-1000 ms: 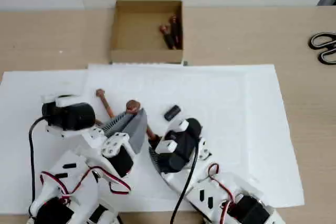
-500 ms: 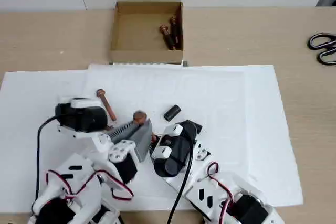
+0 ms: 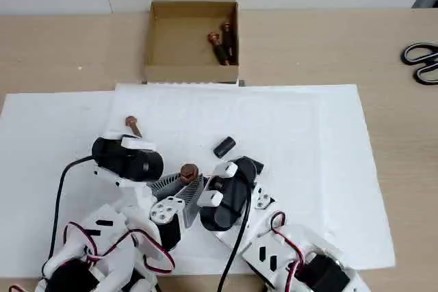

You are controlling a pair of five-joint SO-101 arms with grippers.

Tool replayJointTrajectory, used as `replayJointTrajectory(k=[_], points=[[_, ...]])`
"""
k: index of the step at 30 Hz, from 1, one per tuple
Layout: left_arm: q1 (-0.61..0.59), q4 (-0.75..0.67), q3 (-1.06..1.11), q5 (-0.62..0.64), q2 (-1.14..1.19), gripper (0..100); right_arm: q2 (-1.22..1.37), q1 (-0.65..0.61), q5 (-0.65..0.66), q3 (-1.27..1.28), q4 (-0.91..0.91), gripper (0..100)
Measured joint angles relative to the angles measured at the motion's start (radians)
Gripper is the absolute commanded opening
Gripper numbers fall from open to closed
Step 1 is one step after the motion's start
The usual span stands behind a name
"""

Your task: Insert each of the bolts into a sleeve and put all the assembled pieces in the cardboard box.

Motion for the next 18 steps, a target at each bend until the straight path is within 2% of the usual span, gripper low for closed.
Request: replayJointTrajectory(k=[2,8,15,18], points=[[0.005,0.003,-0.002,-0.008,0.003,21,0.000,0.015,-0.003,0.000,0.000,0.2],[-0.012,0.072,-0.008,-0.074,0.000,21,0.003,0.020,0.000,0.000,0.000,0.2],[-0.176,0.100,-0.058,-0.278,-0.002,21,0.002,0.020,0.000,-0.002,0.000,0.2],[-0.221,0.100,-0.072,-0.339,-0.002,18,0.002,0.071,0.000,-0.002,0.000,0.2]])
